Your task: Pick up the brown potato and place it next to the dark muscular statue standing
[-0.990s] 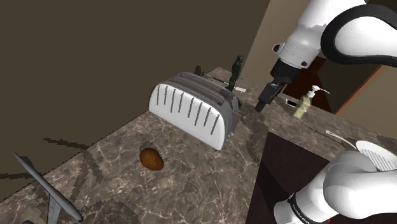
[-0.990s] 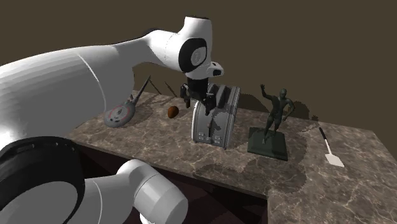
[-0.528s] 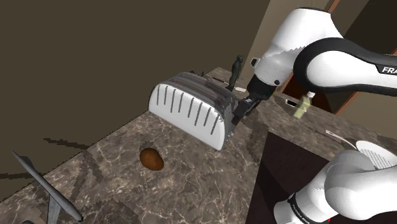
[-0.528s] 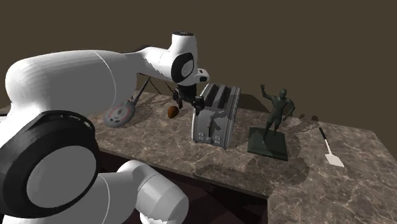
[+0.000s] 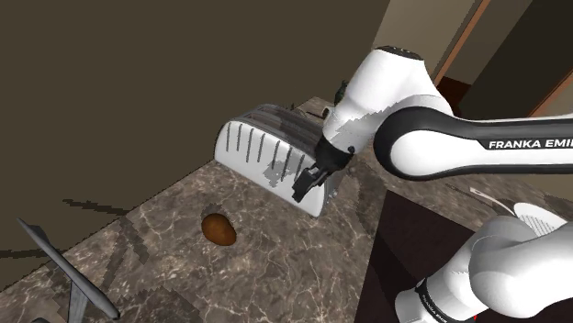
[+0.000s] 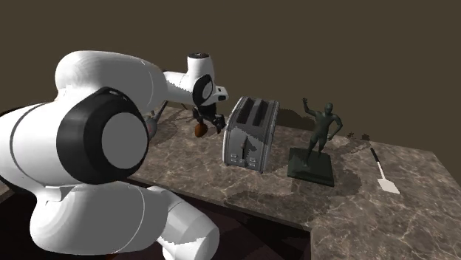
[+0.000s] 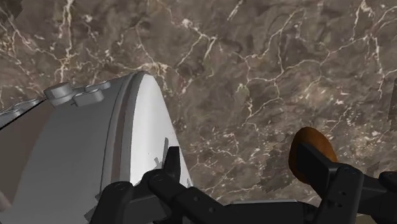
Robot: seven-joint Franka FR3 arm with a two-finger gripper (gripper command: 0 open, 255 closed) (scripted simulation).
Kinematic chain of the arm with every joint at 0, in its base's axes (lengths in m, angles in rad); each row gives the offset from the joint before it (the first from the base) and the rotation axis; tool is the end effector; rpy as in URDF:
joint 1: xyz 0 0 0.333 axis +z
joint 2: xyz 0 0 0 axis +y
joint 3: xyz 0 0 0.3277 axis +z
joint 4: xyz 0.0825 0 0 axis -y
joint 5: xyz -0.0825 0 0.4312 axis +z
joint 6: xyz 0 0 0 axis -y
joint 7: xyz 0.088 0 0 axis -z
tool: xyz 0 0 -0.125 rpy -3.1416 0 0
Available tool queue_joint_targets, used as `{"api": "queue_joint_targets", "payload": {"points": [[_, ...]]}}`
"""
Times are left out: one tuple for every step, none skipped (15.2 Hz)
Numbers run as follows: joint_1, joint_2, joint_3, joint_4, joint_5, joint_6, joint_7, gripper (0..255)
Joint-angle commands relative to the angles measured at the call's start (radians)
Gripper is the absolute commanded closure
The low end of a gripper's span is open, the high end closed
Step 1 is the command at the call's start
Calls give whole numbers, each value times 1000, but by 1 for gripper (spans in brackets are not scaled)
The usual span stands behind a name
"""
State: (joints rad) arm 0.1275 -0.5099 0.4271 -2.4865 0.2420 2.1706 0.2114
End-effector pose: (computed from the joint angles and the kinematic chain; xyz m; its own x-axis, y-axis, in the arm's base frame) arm 0.3826 0.2515 0.4380 0.9706 0.1823 0.1570 0.1921 -0.9801 -0.0496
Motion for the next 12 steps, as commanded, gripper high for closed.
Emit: {"api": "queue_joint_targets", "payload": {"points": [[-3, 54, 41, 4, -5, 72, 33, 0], [-6, 86, 64, 12, -13, 105, 54, 0], [-11, 119, 88, 21, -24, 137, 77, 0], [-17, 154, 112, 32, -39, 169, 101, 0], [-25, 189, 137, 44, -57, 199, 128, 0], [-34, 226, 162, 58, -80, 229, 158, 0], [-44, 264, 187, 72, -109, 258, 191, 0], [-56, 304, 213, 89, -143, 285, 227, 0], [-67, 345, 238, 107, -184, 310, 268, 0], [-79, 389, 262, 126, -233, 333, 314, 0], [-88, 434, 282, 148, -289, 353, 364, 0], [-93, 482, 299, 171, -353, 370, 419, 0]]}}
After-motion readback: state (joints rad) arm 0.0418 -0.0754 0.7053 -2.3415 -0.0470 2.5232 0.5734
